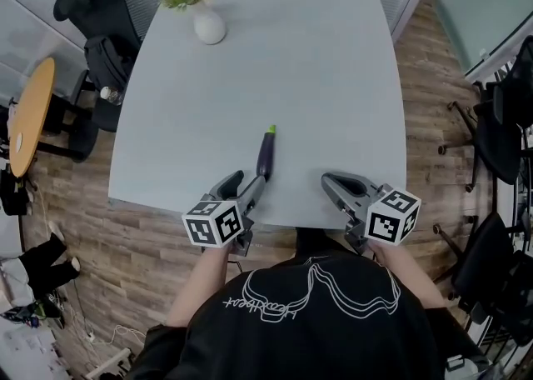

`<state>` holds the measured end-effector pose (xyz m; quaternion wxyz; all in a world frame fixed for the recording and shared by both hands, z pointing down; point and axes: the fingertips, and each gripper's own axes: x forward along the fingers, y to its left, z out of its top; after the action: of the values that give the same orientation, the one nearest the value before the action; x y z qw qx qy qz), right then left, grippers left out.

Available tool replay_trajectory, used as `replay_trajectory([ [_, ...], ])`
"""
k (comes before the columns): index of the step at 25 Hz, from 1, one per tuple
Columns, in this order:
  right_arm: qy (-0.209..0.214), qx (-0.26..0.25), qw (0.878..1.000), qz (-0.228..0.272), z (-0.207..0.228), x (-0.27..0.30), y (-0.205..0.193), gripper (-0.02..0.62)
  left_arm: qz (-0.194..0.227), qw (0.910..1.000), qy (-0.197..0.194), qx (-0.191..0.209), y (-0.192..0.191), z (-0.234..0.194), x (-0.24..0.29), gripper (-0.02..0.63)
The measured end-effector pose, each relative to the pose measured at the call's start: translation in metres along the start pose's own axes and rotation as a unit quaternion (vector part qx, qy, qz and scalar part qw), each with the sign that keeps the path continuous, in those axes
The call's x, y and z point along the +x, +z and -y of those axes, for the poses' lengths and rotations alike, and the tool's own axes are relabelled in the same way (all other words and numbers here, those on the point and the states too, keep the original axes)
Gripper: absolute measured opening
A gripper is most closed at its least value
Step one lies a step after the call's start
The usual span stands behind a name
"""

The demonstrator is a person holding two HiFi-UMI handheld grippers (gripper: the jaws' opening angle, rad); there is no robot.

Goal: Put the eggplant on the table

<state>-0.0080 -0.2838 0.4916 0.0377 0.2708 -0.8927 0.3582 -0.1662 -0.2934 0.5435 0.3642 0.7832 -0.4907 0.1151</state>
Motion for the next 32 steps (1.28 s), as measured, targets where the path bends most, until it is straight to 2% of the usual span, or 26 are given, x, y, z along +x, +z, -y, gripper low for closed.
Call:
replay_trajectory([
  [5,0.022,-0.025,0.999,0.016,-0.028,-0.006,0.006,0.009,0.05,0.997,-0.059,-0.005,0.02,0.045,-0.037,0.235],
  [9,0.05,-0.047,0.997,0.026,-0.055,-0.012,0.005,0.009,0.075,0.9906,-0.114,0.001,0.028,0.08,-0.064,0.147],
  [14,0.06,-0.065,0.996,0.029,-0.081,-0.021,-0.001,0.009,0.091,0.9831,-0.156,0.03,0.025,0.111,-0.089,0.069],
  [21,0.066,-0.079,0.994,0.028,-0.104,-0.031,-0.007,0.009,0.085,0.9806,-0.148,0.097,0.011,0.13,-0.103,0.028],
  [32,0.07,-0.084,0.994,0.023,-0.108,-0.038,-0.015,0.009,0.08,0.9792,-0.151,0.11,0.005,0.143,-0.108,0.021],
])
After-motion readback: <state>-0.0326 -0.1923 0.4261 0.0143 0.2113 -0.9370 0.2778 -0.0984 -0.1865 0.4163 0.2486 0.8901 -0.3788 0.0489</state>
